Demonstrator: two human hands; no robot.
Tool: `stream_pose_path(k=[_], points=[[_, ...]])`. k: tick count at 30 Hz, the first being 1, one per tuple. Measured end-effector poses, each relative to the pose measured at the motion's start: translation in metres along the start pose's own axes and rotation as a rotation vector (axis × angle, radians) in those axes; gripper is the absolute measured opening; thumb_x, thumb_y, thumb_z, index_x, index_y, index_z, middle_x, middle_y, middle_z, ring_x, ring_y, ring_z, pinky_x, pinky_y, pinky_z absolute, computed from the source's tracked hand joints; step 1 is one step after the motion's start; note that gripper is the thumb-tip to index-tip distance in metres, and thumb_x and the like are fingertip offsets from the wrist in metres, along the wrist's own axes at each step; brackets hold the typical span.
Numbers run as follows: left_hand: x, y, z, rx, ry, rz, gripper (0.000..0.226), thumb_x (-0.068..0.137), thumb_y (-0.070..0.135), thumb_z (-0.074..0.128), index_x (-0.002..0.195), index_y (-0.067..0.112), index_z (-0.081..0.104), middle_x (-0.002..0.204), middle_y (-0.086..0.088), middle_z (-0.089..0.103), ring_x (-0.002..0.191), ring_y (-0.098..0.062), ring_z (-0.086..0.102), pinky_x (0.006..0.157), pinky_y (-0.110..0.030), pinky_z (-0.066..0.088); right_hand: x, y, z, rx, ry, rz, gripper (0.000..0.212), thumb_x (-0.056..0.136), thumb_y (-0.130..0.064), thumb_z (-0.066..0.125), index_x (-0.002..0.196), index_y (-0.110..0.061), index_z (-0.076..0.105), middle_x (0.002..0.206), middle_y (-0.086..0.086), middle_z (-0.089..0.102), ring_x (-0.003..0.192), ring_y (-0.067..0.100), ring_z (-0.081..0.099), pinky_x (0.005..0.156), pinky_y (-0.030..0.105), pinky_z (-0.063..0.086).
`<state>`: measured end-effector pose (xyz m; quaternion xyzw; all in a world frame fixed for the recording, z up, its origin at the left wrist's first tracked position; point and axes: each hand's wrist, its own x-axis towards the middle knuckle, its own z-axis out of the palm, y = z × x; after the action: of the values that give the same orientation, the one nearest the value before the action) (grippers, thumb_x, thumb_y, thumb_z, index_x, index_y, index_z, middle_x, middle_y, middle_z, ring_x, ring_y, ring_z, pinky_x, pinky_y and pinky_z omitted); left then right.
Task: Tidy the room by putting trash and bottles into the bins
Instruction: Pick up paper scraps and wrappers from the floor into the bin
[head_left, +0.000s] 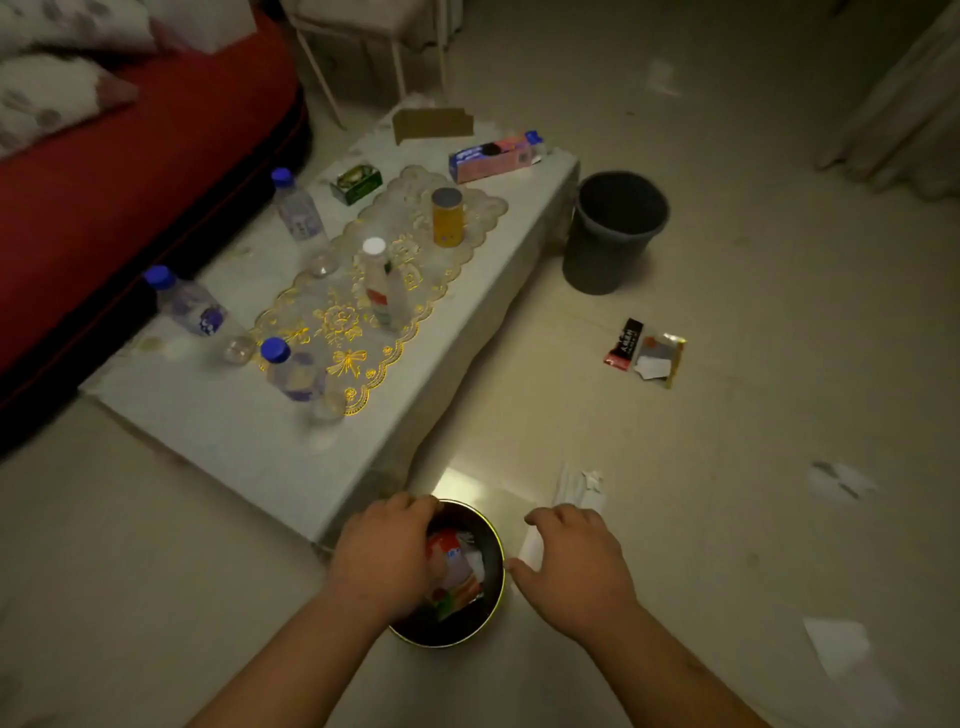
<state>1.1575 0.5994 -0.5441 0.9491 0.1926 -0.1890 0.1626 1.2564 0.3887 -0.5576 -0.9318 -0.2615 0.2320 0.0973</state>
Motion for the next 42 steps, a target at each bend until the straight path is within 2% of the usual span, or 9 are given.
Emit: stream_pose_path(k=[5,10,16,22,29,42], points=[[-0.008,0.055,-0.07,0.063,0.061,0.1,0.062,0.079,0.062,0.051,0.137,0.041,0.045,0.13,0.012,0.056,0.118,-0.017,0.055,0.095,-0.034,0.044,-0.029,0.022,-0.083,0.041,0.129,0.104,0.061,0.076,-0.07,0.046,0.129,-0.039,0.051,0.131,-0.01,0.053,0.123,0.019,0.043,0.098,0.037,0.041],[0.0,0.126,-0.094,0.058,0.088,0.194,0.061,0.08,0.062,0.053,0.138,0.043,0.043,0.132,0.014,0.054,0.119,-0.015,0.053,0.097,-0.033,0.042,-0.055,0.079,-0.131,0.087,0.244,0.187,0.061,0.078,-0.069,0.046,0.131,-0.041,0.049,0.132,-0.013,0.052,0.124,0.016,0.042,0.1,0.036,0.041],[0.034,0.214,-0.058,0.051,0.013,0.205,0.063,0.08,0.059,0.056,0.139,0.042,0.041,0.136,0.016,0.051,0.122,-0.014,0.051,0.098,-0.031,0.041,-0.05,0.179,-0.138,0.104,0.215,0.243,0.064,0.077,-0.069,0.047,0.134,-0.041,0.045,0.135,-0.01,0.049,0.125,0.019,0.039,0.1,0.038,0.039],[0.082,0.266,0.0,0.041,-0.015,0.147,0.064,0.078,0.061,0.057,0.138,0.042,0.042,0.134,0.012,0.053,0.118,-0.017,0.054,0.095,-0.034,0.045,-0.016,0.266,-0.128,0.038,0.167,0.175,0.064,0.078,-0.069,0.049,0.135,-0.039,0.044,0.138,-0.008,0.048,0.127,0.02,0.038,0.102,0.039,0.038],[0.165,0.264,0.116,-0.043,-0.136,0.051,0.072,0.075,0.062,0.058,0.14,0.041,0.038,0.134,0.008,0.053,0.117,-0.021,0.055,0.089,-0.036,0.049,0.046,0.327,-0.056,0.027,0.148,0.138,0.064,0.078,-0.068,0.05,0.135,-0.039,0.045,0.137,-0.008,0.049,0.127,0.019,0.039,0.103,0.039,0.039],[0.365,0.214,0.395,-0.059,-0.216,0.032,0.083,0.068,0.062,0.064,0.142,0.038,0.037,0.139,0.002,0.049,0.117,-0.024,0.055,0.091,-0.038,0.051,0.198,0.419,0.178,0.042,0.139,0.061,0.064,0.079,-0.064,0.053,0.135,-0.036,0.046,0.139,-0.005,0.049,0.13,0.021,0.038,0.105,0.041,0.04]])
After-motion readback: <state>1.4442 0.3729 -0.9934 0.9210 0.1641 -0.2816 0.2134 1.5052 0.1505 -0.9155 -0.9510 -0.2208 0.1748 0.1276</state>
